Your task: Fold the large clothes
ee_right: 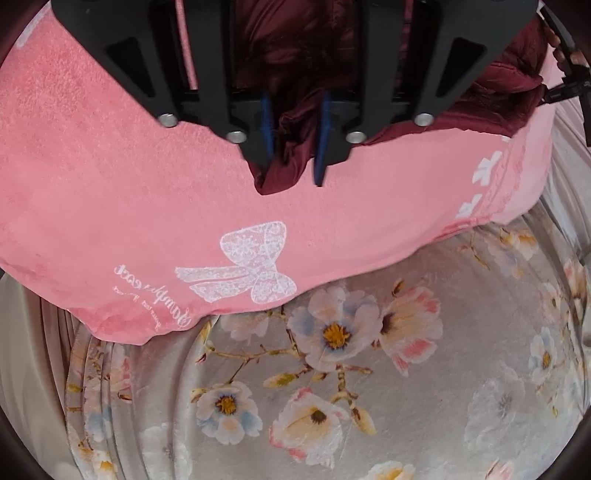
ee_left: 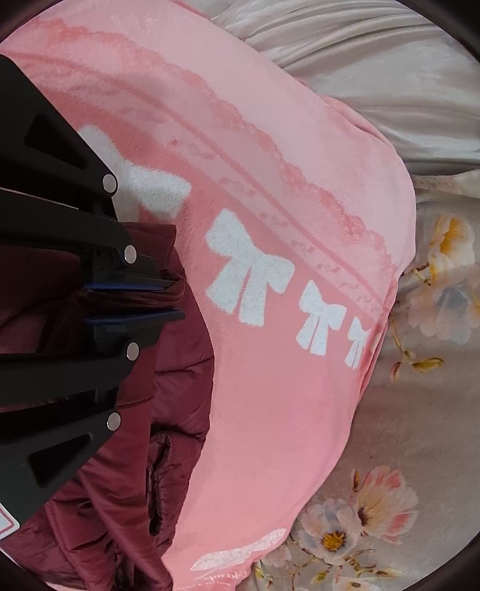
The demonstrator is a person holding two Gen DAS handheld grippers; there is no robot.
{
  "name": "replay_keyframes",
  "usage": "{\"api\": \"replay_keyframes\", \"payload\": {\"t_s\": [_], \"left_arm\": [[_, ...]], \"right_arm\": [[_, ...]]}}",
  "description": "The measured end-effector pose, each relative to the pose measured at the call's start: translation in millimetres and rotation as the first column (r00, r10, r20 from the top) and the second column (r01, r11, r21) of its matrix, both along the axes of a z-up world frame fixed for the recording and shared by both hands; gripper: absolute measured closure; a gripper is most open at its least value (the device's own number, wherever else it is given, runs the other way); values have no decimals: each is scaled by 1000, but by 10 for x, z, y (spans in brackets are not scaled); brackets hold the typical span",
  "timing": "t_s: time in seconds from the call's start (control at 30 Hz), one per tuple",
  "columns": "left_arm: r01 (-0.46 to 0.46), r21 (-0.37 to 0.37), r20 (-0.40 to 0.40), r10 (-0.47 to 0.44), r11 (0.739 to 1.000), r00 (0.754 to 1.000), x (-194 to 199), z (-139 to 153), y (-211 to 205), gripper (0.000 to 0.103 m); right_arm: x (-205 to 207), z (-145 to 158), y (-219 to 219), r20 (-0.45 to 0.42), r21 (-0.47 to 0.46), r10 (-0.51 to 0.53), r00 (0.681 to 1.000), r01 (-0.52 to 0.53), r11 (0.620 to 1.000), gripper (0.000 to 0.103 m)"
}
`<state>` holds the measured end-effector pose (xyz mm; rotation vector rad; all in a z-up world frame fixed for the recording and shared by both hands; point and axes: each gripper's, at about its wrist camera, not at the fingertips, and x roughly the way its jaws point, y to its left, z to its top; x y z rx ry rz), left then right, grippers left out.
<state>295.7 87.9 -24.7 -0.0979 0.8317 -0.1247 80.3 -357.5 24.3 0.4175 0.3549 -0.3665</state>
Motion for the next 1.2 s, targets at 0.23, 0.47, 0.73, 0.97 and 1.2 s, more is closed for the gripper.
{"api": "replay_keyframes", "payload": {"t_s": [0.23,0.47,0.73,0.97,1.2], "left_arm": [[-49,-50,91,53,998,994,-149,309,175,51],[-15,-4,38,15,1000,999,4,276,69,39],[10,3,-116,-10,1000,993,298,-219,-181,43],[2,78,-87,5,997,996,368,-369,-298,54],[-28,93,-42,32,995,999,439,-502,-319,48]], "right_arm": [[-138,118,-20,25,-39,-14,1000,15,999,41],[201,-152,-63,-114,8,10,993,-9,1000,41],[708,-501,-201,-306,141,56,950,-13,990,57],[787,-641,-167,-336,99,30,941,4,995,103],[850,-795,-213,-365,57,-15,931,39,998,103]]}}
